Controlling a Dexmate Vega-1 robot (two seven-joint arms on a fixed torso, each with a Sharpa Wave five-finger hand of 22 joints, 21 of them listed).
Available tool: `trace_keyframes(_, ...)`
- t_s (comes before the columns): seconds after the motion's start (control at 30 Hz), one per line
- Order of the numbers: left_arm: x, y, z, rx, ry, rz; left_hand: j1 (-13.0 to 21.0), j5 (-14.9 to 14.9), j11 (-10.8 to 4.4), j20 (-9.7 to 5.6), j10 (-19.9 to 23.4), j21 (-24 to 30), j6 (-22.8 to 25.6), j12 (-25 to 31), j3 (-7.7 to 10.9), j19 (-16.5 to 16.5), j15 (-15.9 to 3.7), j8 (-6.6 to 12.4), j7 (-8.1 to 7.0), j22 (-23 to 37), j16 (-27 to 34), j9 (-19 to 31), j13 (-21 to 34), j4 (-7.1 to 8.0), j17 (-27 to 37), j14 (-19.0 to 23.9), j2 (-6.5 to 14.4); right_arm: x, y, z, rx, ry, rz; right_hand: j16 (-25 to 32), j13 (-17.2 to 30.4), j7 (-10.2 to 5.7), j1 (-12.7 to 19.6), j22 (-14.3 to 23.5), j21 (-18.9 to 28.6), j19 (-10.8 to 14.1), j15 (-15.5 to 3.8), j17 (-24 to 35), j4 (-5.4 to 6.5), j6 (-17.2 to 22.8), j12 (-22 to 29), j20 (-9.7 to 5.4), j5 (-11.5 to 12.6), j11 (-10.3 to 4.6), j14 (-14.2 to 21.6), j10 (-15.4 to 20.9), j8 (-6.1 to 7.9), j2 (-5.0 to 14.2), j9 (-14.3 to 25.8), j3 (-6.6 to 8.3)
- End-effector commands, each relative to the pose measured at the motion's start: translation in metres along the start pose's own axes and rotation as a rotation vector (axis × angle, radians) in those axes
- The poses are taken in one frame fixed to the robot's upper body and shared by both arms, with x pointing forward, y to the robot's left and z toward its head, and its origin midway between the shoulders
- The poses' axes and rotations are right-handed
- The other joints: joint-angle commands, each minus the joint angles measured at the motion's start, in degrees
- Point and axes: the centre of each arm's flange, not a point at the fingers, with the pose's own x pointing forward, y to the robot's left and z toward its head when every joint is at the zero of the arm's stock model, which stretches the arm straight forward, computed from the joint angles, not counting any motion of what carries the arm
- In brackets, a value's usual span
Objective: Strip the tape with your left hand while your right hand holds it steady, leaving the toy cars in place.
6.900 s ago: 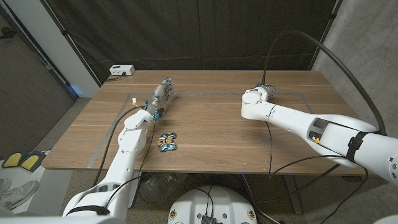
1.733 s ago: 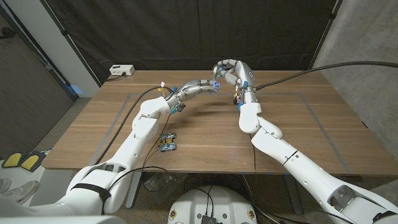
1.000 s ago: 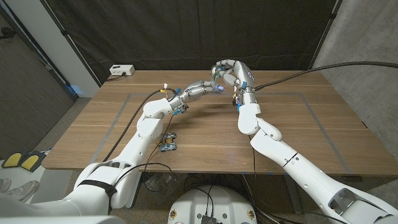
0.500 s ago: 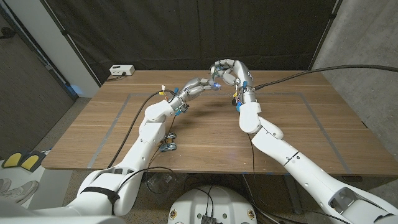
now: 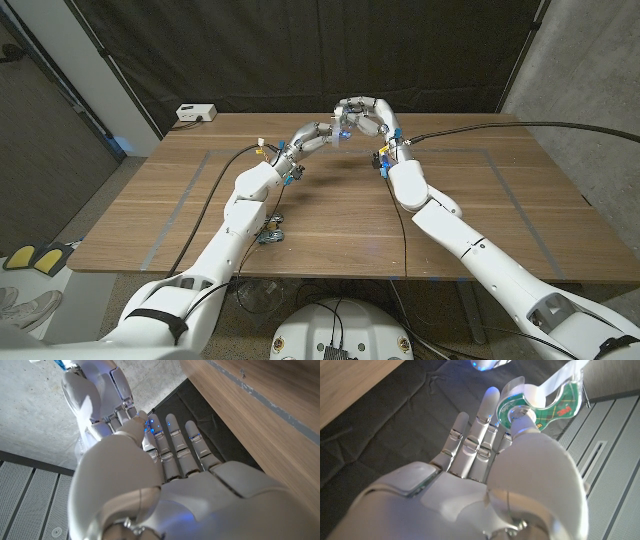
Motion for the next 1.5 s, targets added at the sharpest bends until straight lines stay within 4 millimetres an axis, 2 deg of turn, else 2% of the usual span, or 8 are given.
trace_keyframes(0.03,0.004,0.004,0.001,0.037,0.004,0.007,1.05,0.52,0.63,-0.51,0.51,0.95,3.94,0.76,0.05,-0.09,-6.84,0.4,3.68,0.27,0.45,0.16,0.6,0.05,0.42,0.59,0.02,0.008,-0.007,-0.015,0.223,-0.031,-0.009,0.1,9.44,0.14,0.66,0.09,0.46,0.36,-2.58,0.31,-0.1,5.13,3.94,-4.83,0.27,-4.39,0.48,8.42,0.15,0.13,6.06,0.39)
trace_keyframes(0.17,0.007,0.003,-0.001,0.001,0.014,-0.061,0.94,0.86,1.13,0.96,-1.1,1.6,2.88,0.86,0.02,-1.58,-5.74,-0.17,3.22,0.54,0.31,0.55,1.38,1.16,0.92,0.1,0.96,0.01,-0.009,-0.017,0.216,-0.028,-0.037,0.13,9.56,0.13,0.68,0.04,0.53,0.27,-2.58,0.52,-0.08,5.15,3.94,-4.84,0.28,-4.36,0.55,8.58,0.16,0.12,6.13,0.41)
trace_keyframes(0.23,0.009,0.001,-0.002,-0.028,0.007,-0.1,-3.67,0.95,0.69,2.37,-5.09,2.88,-0.27,0.87,-0.72,-4.86,-4.34,-1.79,3.55,1.21,-1.73,1.25,3.03,5.18,0.96,-2.51,3.11,0.011,-0.01,-0.019,0.209,-0.025,-0.042,0.12,9.61,0.12,0.68,0.03,0.56,0.23,-2.58,0.58,-0.07,5.16,3.88,-4.87,0.28,-4.42,0.54,8.47,0.14,0.12,6.13,0.42)
trace_keyframes(0.33,0.011,-0.001,-0.006,-0.11,-0.014,-0.169,-12.99,1.18,1.87,2.65,-12.25,4.93,-6.74,-0.06,-4.31,-10.31,-1.96,-5.39,4.43,3.08,-4.88,1.28,4.84,10.08,0.94,-7.35,0.7,0.012,-0.011,-0.021,0.202,-0.016,-0.052,0.0,9.73,0.2,0.7,0.01,0.65,0.13,-2.58,0.6,-0.04,5.1,3.86,-4.82,0.29,-4.43,0.46,8.53,0.07,0.17,6.13,0.45)
trace_keyframes(0.53,0.009,-0.004,-0.014,-0.262,-0.065,-0.225,-22.13,0.33,5.49,4.42,-19.02,6.85,-14.73,-2.14,-8.06,-16.3,0.86,-9.58,5.06,4.95,-8.82,1.21,4.5,14.0,0.38,-13.17,-2.7,0.013,-0.011,-0.026,0.192,0.01,-0.071,-0.06,9.89,0.2,0.74,0.0,0.79,0.02,-2.58,0.79,-0.02,5.01,3.71,-4.86,0.29,-4.45,0.41,8.32,-0.02,0.19,6.14,0.47)
trace_keyframes(1.2,-0.007,0.006,-0.02,-0.376,-0.1,-0.162,-32.13,0.02,6.33,5.01,-19.67,8.65,-15.11,-2.91,-12.49,-17.2,1.38,-9.7,5.51,5.63,-9.7,1.48,2.84,18.84,0.71,-14.03,-4.29,0.017,-0.011,-0.033,0.148,0.057,-0.098,-0.34,10.49,0.27,0.86,-0.07,1.33,-0.36,-2.59,1.37,0.05,4.97,3.4,-4.8,0.31,-4.32,0.13,8.21,-0.2,0.22,6.33,0.49)
trace_keyframes(1.37,-0.007,0.008,-0.017,-0.348,-0.099,-0.124,-32.73,0.28,5.81,5.25,-19.03,9.04,-14.46,-2.76,-13.62,-16.4,0.98,-9.41,4.55,5.49,-9.59,1.49,2.49,18.4,0.57,-13.14,-6.29,0.015,-0.01,-0.031,0.147,0.055,-0.099,-0.48,10.56,0.27,0.87,-0.1,1.43,-0.43,-2.59,1.39,0.08,4.95,3.3,-4.82,0.31,-4.27,0.05,8.21,-0.28,0.24,6.32,0.49)
trace_keyframes(1.5,-0.008,0.011,-0.012,-0.268,-0.076,-0.08,-27.21,1.26,2.89,5.58,-16.34,10.08,-12.33,-1.85,-12.41,-14.03,-0.72,-8.53,2.01,4.94,-9.36,1.65,1.67,14.61,0.14,-10.89,-7.51,0.014,-0.009,-0.028,0.141,0.045,-0.087,-0.47,10.59,0.26,0.9,-0.13,1.51,-0.5,-2.59,1.55,0.08,4.94,3.21,-4.78,0.3,-4.16,0.11,8.26,-0.31,0.23,6.36,0.5)
